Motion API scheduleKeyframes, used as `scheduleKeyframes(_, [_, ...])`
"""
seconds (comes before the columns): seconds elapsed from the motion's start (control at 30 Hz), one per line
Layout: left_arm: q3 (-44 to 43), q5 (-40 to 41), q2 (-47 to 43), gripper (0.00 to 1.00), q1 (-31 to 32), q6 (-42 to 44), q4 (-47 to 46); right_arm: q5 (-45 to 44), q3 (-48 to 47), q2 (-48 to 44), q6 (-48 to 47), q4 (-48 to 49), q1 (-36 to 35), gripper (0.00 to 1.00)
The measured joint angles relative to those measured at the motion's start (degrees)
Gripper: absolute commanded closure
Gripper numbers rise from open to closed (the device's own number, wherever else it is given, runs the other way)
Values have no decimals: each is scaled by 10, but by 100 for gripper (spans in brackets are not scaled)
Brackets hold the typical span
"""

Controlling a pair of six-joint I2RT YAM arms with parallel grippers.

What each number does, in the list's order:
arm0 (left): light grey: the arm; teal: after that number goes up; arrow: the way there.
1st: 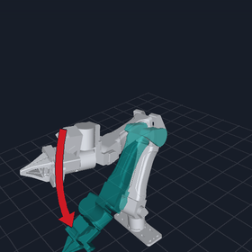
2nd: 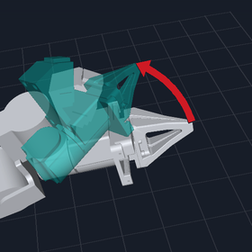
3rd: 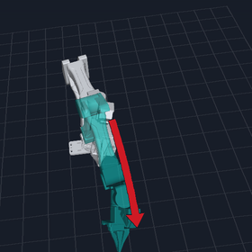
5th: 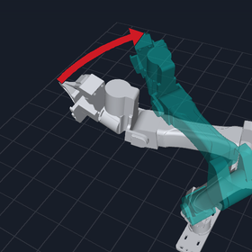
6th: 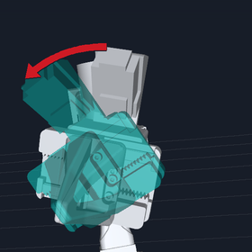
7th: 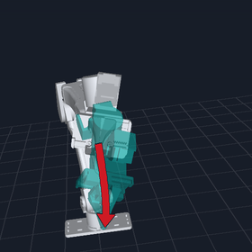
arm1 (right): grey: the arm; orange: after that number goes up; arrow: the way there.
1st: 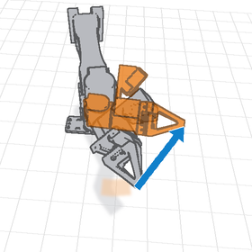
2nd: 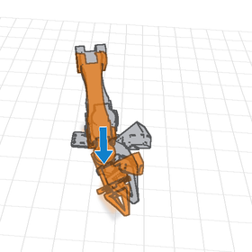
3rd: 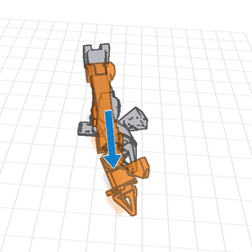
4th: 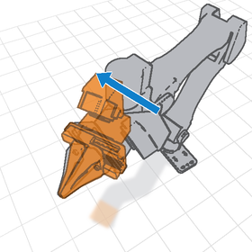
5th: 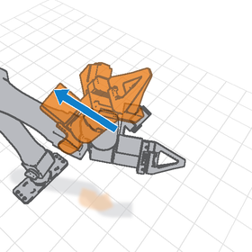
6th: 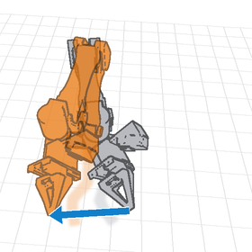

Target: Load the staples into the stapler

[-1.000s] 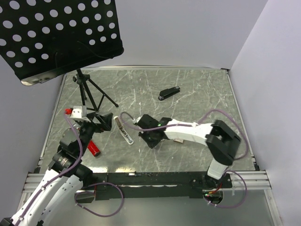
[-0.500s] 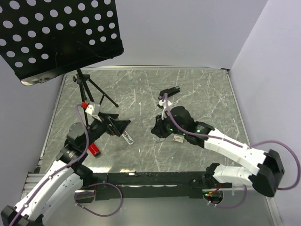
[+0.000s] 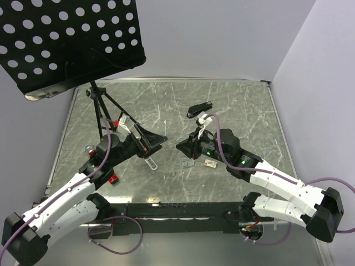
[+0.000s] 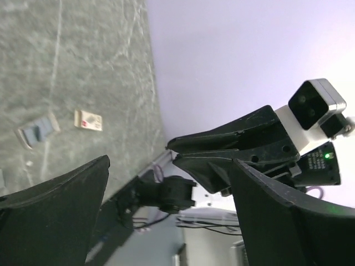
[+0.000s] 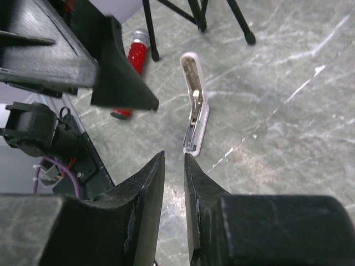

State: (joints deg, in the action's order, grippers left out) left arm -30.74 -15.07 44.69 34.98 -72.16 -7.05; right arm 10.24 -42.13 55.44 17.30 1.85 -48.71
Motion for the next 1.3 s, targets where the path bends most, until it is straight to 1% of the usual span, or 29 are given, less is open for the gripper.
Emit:
scheduleKeyframes(0.13, [-24,12,21,5,14,-39,20,-1,0,3,-6,8,0,71])
scheduleKeyframes(0.23, [-47,41,22,5,16,-35,56,-4,-3,18,-7,-13,0,65])
scheduleKeyframes(0.27, [-53,55,18,5,16,-30,70,-5,-7,27,-7,-27,0,62])
scheduleKeyframes(0.33, [-63,92,5,5,16,-13,103,-5,-18,50,-7,-59,0,59])
scheduleKeyframes(0.37, [-64,107,-3,5,16,-6,116,-5,-24,62,-8,-75,0,55])
scheduleKeyframes(0.53, [-67,211,-53,5,16,41,196,1,-59,151,-13,-165,-3,47])
scheduleKeyframes(0.57, [-68,234,-62,4,16,55,212,-1,-67,171,-16,-189,-7,43])
scheduleKeyframes(0.7, [-80,298,-76,3,16,100,256,-16,-114,245,-37,-262,-46,38])
scheduleKeyframes(0.73, [-82,309,-78,4,15,110,263,-19,-125,262,-42,-273,-56,36])
scheduleKeyframes(0.8, [-85,327,-82,3,15,126,275,-26,-158,299,-54,-304,-77,34])
scheduleKeyframes(0.83, [-86,336,-86,3,15,133,282,-32,-181,323,-62,-320,-87,30])
scheduleKeyframes(0.9, [-87,359,-95,3,16,150,296,-43,-218,363,-74,-345,-104,13])
scheduleKeyframes(0.93, [-87,370,-101,3,15,159,304,-51,-241,386,-82,-363,-113,11])
scheduleKeyframes(1.1, [-89,431,-137,4,15,204,336,-72,-312,461,-101,-417,-131,14])
scheduleKeyframes(1.3, [-89,520,-207,3,15,269,355,-85,-342,508,-123,-462,-137,27])
